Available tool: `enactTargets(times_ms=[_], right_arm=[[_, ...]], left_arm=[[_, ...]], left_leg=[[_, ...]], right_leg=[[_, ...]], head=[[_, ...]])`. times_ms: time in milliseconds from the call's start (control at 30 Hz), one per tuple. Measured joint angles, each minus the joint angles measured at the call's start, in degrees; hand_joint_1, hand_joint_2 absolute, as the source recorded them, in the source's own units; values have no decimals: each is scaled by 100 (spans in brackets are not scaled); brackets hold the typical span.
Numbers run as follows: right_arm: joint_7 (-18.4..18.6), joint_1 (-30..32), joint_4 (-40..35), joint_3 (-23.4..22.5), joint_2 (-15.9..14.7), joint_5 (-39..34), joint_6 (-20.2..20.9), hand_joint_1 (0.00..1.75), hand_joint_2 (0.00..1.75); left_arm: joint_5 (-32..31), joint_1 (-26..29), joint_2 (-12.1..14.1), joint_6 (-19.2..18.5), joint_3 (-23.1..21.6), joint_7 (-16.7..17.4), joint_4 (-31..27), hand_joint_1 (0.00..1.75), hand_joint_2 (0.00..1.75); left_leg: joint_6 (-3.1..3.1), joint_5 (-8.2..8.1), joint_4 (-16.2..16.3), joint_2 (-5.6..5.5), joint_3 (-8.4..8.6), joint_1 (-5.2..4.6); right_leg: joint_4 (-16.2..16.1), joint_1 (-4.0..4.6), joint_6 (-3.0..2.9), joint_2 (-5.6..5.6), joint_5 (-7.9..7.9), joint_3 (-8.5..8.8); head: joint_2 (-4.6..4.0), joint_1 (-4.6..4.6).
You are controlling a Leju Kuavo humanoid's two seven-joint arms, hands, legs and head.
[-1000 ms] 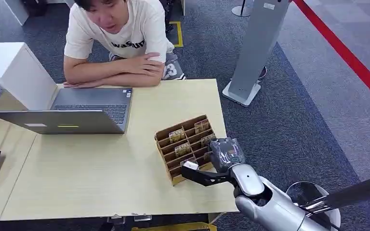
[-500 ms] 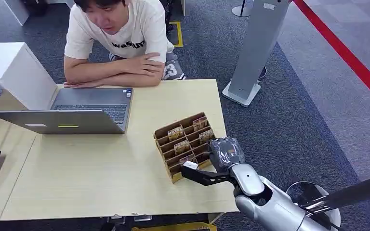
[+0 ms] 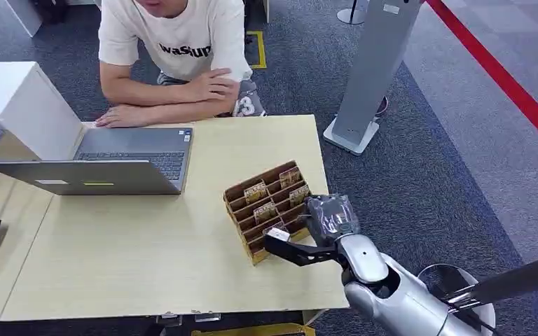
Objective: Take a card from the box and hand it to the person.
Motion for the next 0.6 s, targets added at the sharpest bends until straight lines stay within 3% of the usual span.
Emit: enactTargets(times_ms=[367,600], right_arm=[[205,-148,-1472,-461,-247,203,-48,143,175],[-107,-166,-2109,-505,-201,420,-424,143,175]], left_arm=[[70,1,20,13,0,-7,0,0,175],[70,-1,20,-4,0,-26,0,0,175]], left_leg=[[0,0,1,0,1,0],[0,0,0,0,-1,0]], right_leg=[[0,0,0,0,0,0],[0,0,0,0,0,0]], head=[[0,2],[0,0]])
